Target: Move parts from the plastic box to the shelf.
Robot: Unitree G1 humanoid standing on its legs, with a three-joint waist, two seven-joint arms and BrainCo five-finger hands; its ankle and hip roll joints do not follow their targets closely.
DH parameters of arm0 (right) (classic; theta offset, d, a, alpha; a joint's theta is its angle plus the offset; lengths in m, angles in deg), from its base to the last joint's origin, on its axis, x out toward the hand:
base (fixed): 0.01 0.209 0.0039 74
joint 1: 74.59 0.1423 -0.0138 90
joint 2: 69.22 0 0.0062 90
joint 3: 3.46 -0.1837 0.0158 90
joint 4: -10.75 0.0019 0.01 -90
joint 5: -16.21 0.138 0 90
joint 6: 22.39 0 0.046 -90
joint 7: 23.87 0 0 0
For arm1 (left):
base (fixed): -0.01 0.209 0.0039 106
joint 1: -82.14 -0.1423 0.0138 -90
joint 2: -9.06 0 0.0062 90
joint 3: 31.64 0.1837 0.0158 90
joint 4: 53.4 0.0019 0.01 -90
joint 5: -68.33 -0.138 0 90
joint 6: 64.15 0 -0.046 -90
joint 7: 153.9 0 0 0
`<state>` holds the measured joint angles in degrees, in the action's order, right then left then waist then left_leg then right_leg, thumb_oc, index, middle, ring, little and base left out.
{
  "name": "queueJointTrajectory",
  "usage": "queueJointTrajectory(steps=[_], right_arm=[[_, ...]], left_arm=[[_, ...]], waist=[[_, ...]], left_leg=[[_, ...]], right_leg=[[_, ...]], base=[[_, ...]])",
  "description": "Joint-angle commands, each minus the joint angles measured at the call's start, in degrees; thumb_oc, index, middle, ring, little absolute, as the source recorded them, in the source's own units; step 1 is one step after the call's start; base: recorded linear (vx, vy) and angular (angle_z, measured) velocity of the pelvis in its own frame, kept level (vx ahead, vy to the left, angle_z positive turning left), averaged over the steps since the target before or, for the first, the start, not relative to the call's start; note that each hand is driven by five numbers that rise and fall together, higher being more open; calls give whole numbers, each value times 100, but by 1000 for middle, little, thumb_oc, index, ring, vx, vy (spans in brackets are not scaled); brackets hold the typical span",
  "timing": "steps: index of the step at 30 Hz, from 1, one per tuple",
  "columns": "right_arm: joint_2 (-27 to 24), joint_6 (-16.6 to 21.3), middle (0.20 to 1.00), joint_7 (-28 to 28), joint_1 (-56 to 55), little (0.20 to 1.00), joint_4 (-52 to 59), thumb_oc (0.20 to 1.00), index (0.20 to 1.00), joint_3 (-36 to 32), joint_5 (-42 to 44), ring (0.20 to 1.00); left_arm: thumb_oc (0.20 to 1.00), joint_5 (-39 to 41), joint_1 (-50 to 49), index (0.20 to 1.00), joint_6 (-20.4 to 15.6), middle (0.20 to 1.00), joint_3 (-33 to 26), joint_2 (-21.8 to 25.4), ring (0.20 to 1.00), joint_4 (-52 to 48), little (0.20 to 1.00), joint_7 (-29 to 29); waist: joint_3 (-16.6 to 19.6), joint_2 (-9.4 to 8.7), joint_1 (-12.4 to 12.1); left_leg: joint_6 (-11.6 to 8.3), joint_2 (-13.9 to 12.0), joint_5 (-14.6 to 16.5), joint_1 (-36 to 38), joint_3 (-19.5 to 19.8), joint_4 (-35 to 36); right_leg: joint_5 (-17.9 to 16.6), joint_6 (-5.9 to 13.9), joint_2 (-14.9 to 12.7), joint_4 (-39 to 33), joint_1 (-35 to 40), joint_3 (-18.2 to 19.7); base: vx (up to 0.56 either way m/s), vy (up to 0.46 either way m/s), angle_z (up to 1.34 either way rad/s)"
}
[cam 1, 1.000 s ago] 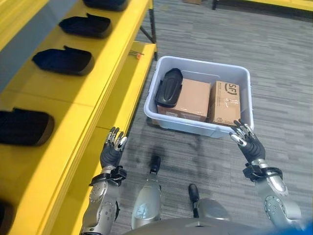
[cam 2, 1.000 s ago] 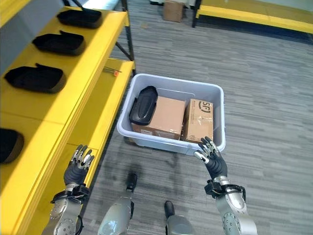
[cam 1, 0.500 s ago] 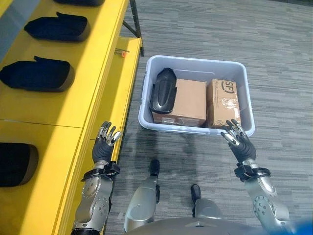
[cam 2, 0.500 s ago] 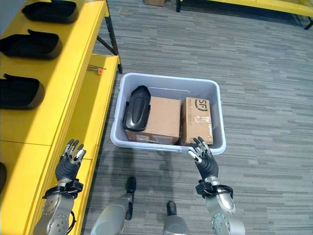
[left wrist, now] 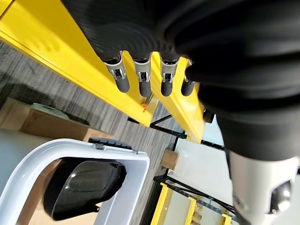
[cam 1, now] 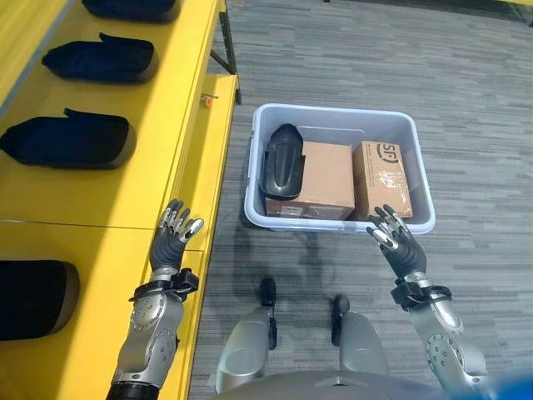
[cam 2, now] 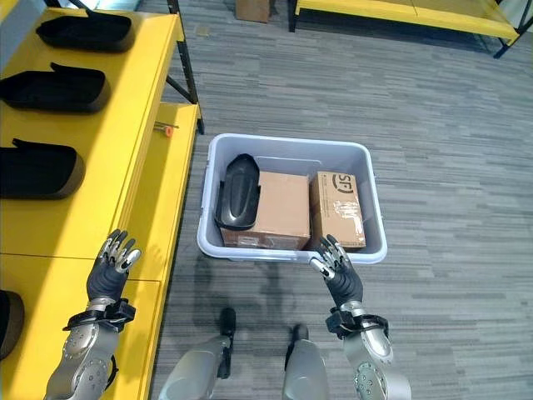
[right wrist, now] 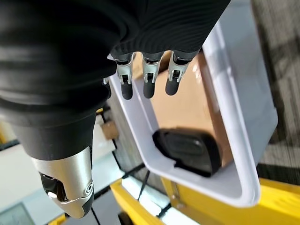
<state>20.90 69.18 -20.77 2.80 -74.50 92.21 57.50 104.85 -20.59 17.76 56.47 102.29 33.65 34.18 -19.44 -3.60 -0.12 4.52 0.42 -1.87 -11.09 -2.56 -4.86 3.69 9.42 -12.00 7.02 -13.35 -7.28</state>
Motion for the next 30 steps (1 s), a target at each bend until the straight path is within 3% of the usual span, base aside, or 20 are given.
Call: queueJointTrajectory(steps=[1,4,10,13,15,16,17,18,19,21,22,23,24,27,30], right_arm=[[-82,219,1000,28,78,1000,281,1000,1000,-129,-204,1000],[-167,219,1000,36,-74,1000,409,1000,1000,-268,-189,1000],[-201,225,1000,-15,-116,1000,388,1000,1000,-334,-153,1000],[-265,276,1000,-13,-122,1000,427,1000,1000,-353,-147,1000],[-325,307,1000,-21,-122,1000,473,1000,1000,-358,-154,1000],[-375,343,1000,-20,-123,1000,510,1000,1000,-386,-162,1000],[-374,342,1000,-20,-119,1000,510,1000,1000,-387,-162,1000],[-497,404,1000,-15,-161,1000,603,1000,1000,-470,-212,1000],[-537,421,1000,-37,-128,1000,577,1000,1000,-472,-267,1000],[-553,459,1000,-84,-81,1000,549,1000,1000,-487,-312,1000],[-549,470,1000,-149,-77,1000,561,1000,1000,-526,-319,1000],[-554,508,1000,-235,11,1000,533,1000,1000,-517,-307,1000],[-575,545,1000,-266,59,1000,544,1000,1000,-506,-315,1000],[-614,605,1000,-323,95,1000,577,1000,1000,-518,-398,1000],[-545,599,1000,-322,155,1000,601,1000,1000,-419,-532,1000]], left_arm=[[1000,-144,-47,1000,-321,1000,-197,-3,1000,-479,1000,18],[1000,-44,-166,1000,-327,1000,-242,-166,1000,-542,1000,10],[1000,-8,-226,1000,-254,1000,-175,-197,1000,-517,1000,-44],[1000,-43,-151,1000,-258,1000,-169,-145,1000,-538,1000,-49],[1000,-59,-62,1000,-283,1000,-160,-169,1000,-553,1000,-37],[1000,-83,-22,1000,-303,1000,-160,-198,1000,-577,1000,-25],[1000,-83,-18,1000,-303,1000,-161,-198,1000,-576,1000,-25],[1000,-100,63,1000,-360,1000,-154,-210,1000,-654,1000,-14],[1000,-145,123,1000,-381,1000,-158,-209,1000,-665,1000,33],[1000,-192,207,1000,-385,1000,-167,-192,1000,-664,1000,71],[1000,-159,277,1000,-383,1000,-172,-200,1000,-677,1000,88],[1000,-148,361,1000,-419,1000,-118,-191,1000,-708,1000,156],[1000,-185,423,1000,-443,1000,-118,-171,1000,-741,1000,196],[1000,-246,506,1000,-484,1000,-142,-172,1000,-750,1000,243],[1000,-250,640,1000,-559,1000,-84,-175,1000,-850,1000,221]], waist=[[114,-121,87],[211,-96,64],[289,-2,135],[227,121,217],[96,169,274],[-29,196,288],[-13,195,298],[-268,241,249],[-332,225,211],[-333,201,214],[-349,194,272],[-302,236,303],[-319,269,255],[-306,322,260],[-303,392,307]], left_leg=[[-418,-246,499,345,305,110],[-524,-319,445,350,247,212],[-664,-497,407,362,243,258],[-791,-685,424,300,226,141],[-854,-686,527,109,219,-366],[-904,-702,533,-114,235,-947],[-902,-695,519,-146,243,-952],[-1013,-560,246,-533,516,-1719],[-1033,-429,219,-623,778,-1827],[-1039,-451,139,-705,952,-1598],[-1035,-739,112,-681,854,-1263],[-987,-1191,-151,-645,779,-395],[-1012,-1314,-388,-633,895,52],[-1129,-1367,-576,-621,979,386],[-1185,-1323,-489,-512,667,552]], right_leg=[[-523,7,136,-477,399,-19],[-527,-38,119,-655,551,-267],[-360,-136,246,-706,627,-259],[-118,-263,366,-539,513,-164],[-3,-354,395,-445,467,-95],[69,-430,406,-372,480,-72],[57,-429,400,-377,459,-80],[140,-575,438,-246,445,-25],[183,-606,453,-203,408,15],[228,-596,437,-176,351,36],[308,-565,415,-145,355,45],[332,-493,388,-134,277,80],[353,-446,383,-82,208,163],[337,-381,349,-92,172,297],[192,-309,340,-204,61,553]], base=[[48,-108,23],[75,-142,25],[68,-143,-6],[44,-188,-7],[-14,-160,0],[-23,-106,1],[-65,-135,0],[-49,-109,-1],[-42,-121,1],[14,-28,-9],[122,83,-14],[160,137,3],[140,135,18],[98,174,-19],[62,233,-53]])
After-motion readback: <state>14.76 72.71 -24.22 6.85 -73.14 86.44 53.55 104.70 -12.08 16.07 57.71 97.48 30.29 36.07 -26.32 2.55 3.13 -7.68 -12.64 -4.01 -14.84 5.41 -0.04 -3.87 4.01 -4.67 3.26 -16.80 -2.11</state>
